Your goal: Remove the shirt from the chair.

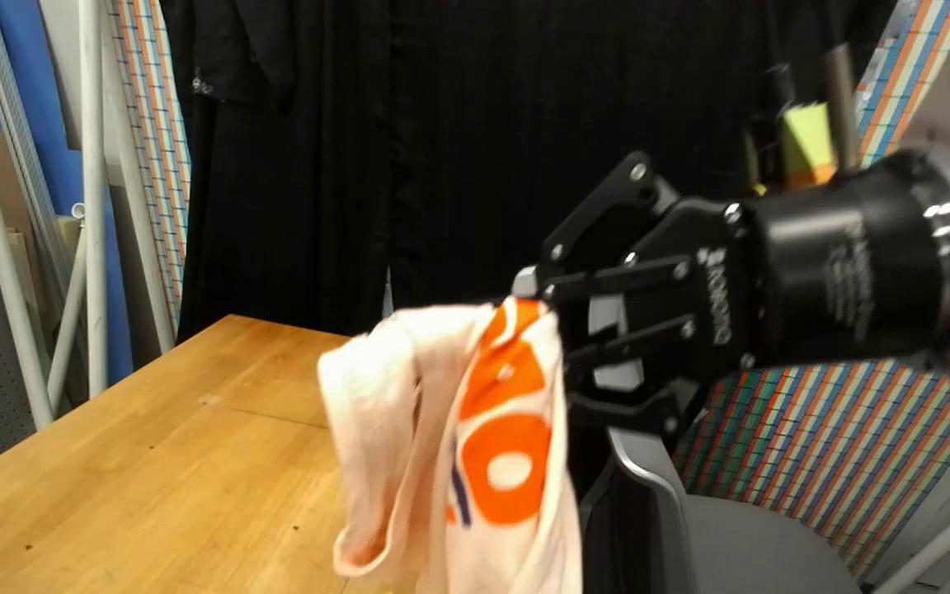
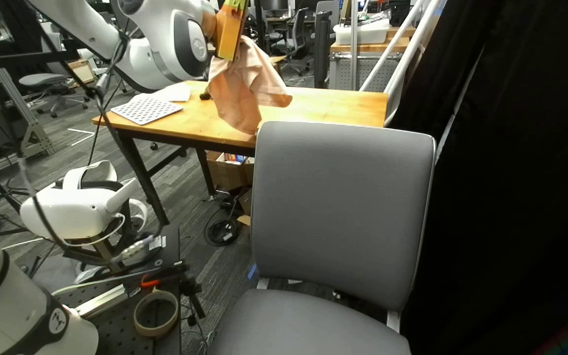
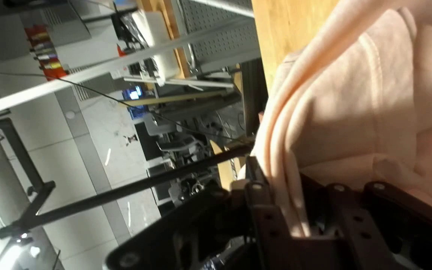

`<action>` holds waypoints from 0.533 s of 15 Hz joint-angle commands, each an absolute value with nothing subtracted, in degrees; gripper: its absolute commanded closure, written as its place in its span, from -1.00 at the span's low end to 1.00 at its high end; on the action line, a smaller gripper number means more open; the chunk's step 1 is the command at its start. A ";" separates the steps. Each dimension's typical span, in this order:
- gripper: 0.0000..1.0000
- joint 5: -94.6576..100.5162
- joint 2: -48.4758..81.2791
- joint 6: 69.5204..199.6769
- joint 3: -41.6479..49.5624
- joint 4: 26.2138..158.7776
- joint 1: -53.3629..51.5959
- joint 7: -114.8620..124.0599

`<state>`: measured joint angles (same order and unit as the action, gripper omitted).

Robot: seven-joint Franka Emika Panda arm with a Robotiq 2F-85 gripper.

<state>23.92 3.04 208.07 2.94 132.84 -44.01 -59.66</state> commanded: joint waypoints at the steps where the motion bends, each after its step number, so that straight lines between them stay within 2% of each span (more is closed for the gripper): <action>1: 0.77 39.95 17.97 216.36 -2.21 122.08 -37.69 -46.88; 2: 0.25 44.72 21.36 217.86 -4.89 119.56 -34.45 -43.71; 3: 0.74 37.80 13.90 213.56 -0.79 127.25 -39.85 -49.24; 6: 0.30 42.73 20.86 216.54 -3.98 122.31 -35.34 -46.08; 8: 0.25 42.76 21.74 216.73 -4.37 121.00 -35.18 -45.90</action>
